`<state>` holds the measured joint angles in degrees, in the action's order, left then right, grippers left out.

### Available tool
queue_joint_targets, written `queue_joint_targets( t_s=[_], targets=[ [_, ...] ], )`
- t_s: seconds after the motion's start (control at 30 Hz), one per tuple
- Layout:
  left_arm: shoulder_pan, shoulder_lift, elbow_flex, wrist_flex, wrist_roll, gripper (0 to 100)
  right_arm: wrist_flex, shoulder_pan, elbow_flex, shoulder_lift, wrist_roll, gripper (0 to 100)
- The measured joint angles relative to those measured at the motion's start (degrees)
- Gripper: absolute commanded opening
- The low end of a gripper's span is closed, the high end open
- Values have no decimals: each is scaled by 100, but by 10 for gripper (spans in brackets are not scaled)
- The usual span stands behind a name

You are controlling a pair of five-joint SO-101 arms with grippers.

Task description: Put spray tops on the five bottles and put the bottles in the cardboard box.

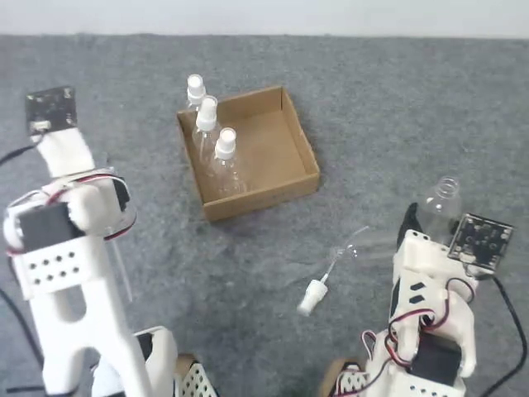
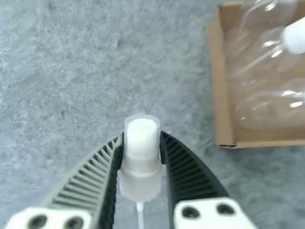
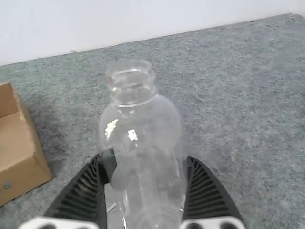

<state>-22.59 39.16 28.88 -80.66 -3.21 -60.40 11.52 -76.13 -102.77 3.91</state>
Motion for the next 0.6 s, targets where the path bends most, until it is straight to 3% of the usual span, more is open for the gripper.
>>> queue_joint_targets(
  t_s=[0.6],
  targets=[
    [1196,1829,0,114,-1670,13,0,-1037,0,0,9,6]
  ],
)
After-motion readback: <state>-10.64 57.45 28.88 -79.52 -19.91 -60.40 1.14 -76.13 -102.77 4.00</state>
